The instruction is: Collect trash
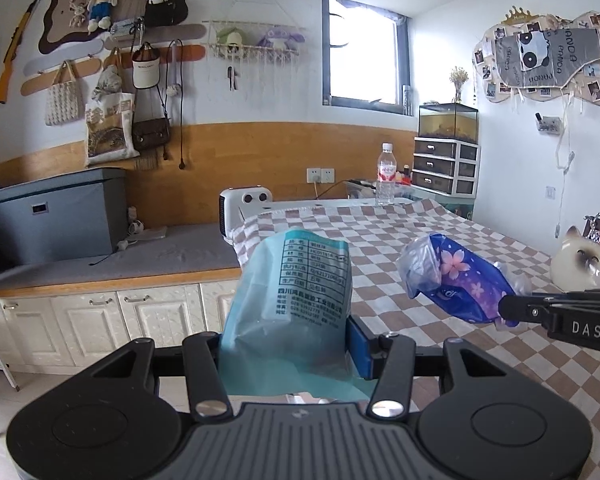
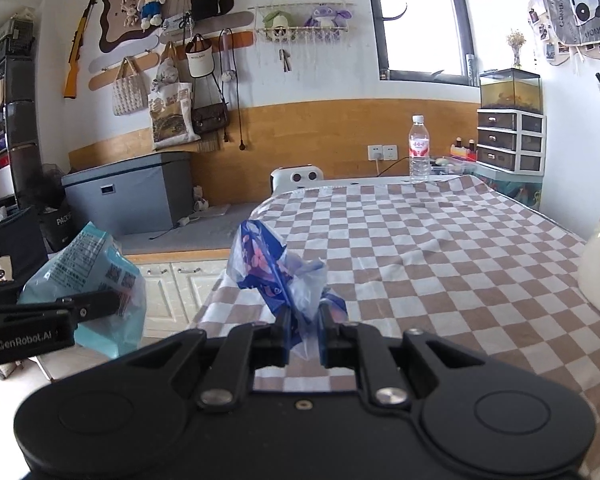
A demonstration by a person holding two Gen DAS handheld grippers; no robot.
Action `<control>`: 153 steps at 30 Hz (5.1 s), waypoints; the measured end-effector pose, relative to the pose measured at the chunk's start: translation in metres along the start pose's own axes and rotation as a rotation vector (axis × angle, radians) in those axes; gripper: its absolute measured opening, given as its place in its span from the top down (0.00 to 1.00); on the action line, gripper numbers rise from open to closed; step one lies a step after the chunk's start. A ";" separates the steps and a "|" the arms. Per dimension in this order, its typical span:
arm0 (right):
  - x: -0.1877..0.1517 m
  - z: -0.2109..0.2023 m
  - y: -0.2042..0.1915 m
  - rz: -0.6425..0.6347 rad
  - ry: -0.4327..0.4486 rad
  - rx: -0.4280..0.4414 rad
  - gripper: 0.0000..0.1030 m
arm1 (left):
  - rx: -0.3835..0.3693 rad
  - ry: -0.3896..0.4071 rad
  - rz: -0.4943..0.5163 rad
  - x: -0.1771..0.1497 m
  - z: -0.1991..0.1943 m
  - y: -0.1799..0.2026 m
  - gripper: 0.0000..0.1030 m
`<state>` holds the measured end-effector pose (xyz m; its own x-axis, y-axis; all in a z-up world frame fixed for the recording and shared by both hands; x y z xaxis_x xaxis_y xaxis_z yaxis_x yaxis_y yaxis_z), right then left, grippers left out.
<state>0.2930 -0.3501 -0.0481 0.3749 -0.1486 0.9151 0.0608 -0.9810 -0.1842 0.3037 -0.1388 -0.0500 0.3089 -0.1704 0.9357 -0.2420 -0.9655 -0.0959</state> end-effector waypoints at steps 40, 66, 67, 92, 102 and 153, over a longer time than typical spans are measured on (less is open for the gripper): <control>-0.060 0.110 -0.185 -0.158 -0.338 0.237 0.87 | 0.169 -0.252 -0.144 -0.092 0.008 -0.179 0.50; -0.146 0.255 -0.259 -0.342 -0.733 0.183 0.86 | 0.092 -0.635 -0.199 -0.212 0.119 -0.228 0.50; -0.149 0.260 -0.259 -0.339 -0.744 0.179 0.86 | 0.089 -0.649 -0.194 -0.215 0.123 -0.228 0.49; -0.187 0.295 -0.251 -0.327 -0.896 0.123 0.52 | -0.036 -0.840 -0.182 -0.256 0.152 -0.215 0.18; -0.184 0.284 -0.251 -0.299 -0.870 0.147 0.29 | -0.027 -0.805 -0.155 -0.239 0.132 -0.212 0.02; -0.020 -0.050 -0.207 -0.107 -0.365 0.162 0.00 | 0.055 -0.370 -0.215 -0.067 -0.164 -0.179 0.00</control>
<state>0.2271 -0.1507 -0.0100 0.6602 0.0357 0.7502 0.2513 -0.9518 -0.1759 0.1760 0.0780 -0.0398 0.6583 -0.0132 0.7527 -0.0897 -0.9941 0.0610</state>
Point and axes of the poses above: each gripper's, at about its wrist camera, not at the fingertips, and z roughly the way its jaws point, y to its right, x to its top, the point moved 1 cm from there along z, roughly the way its jaws point, and after that the axes turned 5 degrees about z, right-handed, at the moved point
